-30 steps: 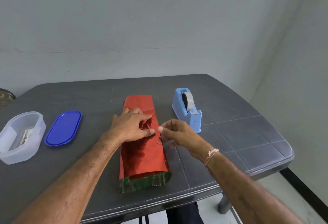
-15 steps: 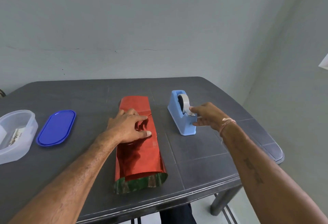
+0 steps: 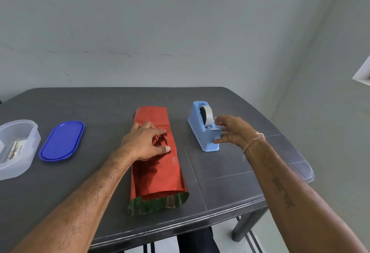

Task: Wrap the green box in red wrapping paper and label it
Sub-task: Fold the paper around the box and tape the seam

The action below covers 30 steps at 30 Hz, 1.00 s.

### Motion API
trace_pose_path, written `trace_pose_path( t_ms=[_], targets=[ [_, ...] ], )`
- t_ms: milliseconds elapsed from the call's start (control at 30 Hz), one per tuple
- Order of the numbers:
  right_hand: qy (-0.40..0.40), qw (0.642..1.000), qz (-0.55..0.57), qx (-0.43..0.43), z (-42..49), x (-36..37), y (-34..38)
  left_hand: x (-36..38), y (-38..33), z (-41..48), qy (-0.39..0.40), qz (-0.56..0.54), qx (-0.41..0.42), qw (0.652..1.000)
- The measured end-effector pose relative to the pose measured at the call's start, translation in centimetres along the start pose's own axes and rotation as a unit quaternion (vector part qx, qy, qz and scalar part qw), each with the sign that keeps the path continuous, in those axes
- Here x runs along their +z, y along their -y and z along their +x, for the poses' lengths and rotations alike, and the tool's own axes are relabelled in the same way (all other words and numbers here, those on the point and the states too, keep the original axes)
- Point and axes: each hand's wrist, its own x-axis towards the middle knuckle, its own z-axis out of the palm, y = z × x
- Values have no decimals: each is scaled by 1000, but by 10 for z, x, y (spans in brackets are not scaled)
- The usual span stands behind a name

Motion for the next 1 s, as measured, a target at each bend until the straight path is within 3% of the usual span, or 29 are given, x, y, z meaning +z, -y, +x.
trace_pose_path(
  t_ms=[1000],
  targets=[
    [-23, 992, 111, -45, -18, 6, -52, 6, 1, 0, -11, -28, -11, 999]
  ],
)
